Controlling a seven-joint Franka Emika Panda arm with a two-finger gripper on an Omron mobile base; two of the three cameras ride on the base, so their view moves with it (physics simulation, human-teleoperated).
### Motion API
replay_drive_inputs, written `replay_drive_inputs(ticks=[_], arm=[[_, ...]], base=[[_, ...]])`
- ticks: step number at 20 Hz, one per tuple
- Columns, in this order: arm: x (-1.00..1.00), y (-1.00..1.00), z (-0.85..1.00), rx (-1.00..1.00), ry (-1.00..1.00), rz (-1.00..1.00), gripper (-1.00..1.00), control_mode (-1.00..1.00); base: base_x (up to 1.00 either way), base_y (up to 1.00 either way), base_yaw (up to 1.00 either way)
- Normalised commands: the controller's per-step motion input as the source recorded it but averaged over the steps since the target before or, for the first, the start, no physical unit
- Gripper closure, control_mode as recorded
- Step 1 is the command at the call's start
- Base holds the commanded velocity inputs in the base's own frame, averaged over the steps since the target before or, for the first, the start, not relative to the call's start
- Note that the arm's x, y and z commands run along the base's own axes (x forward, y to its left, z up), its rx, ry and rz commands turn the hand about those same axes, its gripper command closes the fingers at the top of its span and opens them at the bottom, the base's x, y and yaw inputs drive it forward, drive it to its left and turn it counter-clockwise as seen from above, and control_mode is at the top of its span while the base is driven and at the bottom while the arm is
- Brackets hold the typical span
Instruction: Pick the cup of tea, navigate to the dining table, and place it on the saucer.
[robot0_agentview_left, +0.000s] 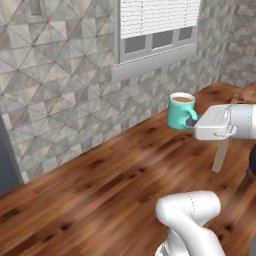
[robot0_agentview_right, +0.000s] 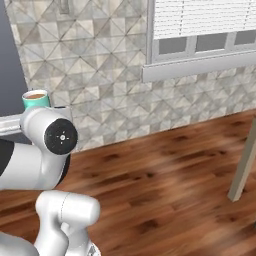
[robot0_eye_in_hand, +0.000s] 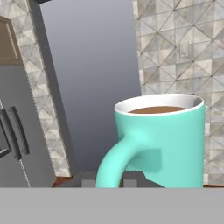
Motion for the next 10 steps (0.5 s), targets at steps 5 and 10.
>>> replay_drive_inputs(ticks=[5,10], arm=[[0.00,0.00,0.00,0.00,0.00,0.00,1.00,1.00],[0.00,0.00,0.00,0.00,0.00,0.00,1.00,1.00]], base=[[1.00,-1.00,-0.09],[0.89,-1.00,-0.12]])
